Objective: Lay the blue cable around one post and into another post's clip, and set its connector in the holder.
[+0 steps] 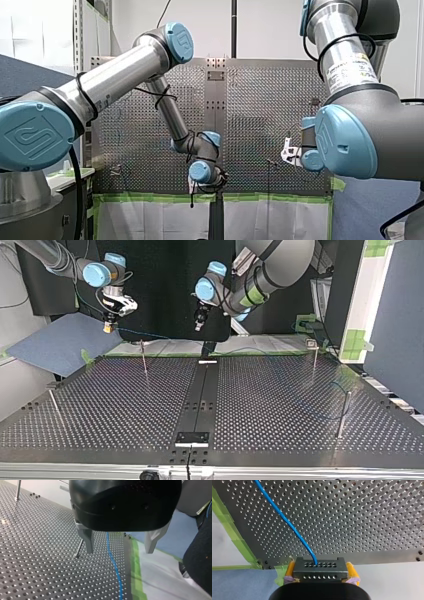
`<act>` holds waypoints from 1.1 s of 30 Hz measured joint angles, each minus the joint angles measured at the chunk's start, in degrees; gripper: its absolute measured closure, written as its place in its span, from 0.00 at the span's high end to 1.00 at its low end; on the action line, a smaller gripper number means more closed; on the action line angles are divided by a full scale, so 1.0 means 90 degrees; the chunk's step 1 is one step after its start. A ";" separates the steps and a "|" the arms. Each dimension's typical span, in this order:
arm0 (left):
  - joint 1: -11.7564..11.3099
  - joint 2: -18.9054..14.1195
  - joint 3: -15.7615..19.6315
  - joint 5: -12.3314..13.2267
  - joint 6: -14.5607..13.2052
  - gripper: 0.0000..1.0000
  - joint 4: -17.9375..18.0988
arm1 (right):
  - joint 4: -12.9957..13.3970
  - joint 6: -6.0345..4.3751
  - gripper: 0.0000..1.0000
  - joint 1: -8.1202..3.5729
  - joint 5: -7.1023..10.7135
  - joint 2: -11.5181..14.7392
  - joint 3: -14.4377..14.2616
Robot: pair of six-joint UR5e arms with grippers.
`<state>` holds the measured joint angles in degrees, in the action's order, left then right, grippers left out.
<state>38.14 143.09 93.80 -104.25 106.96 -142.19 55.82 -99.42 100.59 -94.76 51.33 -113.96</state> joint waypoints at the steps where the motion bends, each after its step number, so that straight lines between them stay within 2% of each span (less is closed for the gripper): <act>1: 0.0000 0.0000 -0.0033 -0.0012 0.0000 1.00 0.0000 | 0.0000 0.0000 0.00 0.0003 0.0000 0.0000 0.0000; 7: 0.0013 0.0115 -0.0267 -0.0042 -0.0004 1.00 -0.0075 | 0.0001 0.0000 0.00 0.0010 0.0000 0.0000 0.0001; 15: 0.0080 0.0504 -0.0671 -0.0015 0.0036 1.00 -0.0421 | 0.0000 0.0000 0.00 0.0015 0.0000 -0.0001 0.0006; 20: 0.0069 0.0721 -0.0895 -0.0020 0.0055 1.00 -0.0482 | 0.0003 0.0000 0.00 0.0018 0.0000 -0.0001 0.0007; 26: 0.0038 0.0899 -0.1279 -0.0040 0.0062 1.00 -0.0518 | 0.0002 0.0000 0.00 0.0031 0.0000 0.0001 0.0009; 33: 0.0033 0.1230 -0.1757 -0.0112 0.0060 1.00 -0.0792 | 0.0016 0.0000 0.00 0.0054 0.0005 -0.0001 0.0016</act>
<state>38.44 154.16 77.98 -105.25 107.49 -149.32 55.96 -99.42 101.08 -94.71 51.33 -113.81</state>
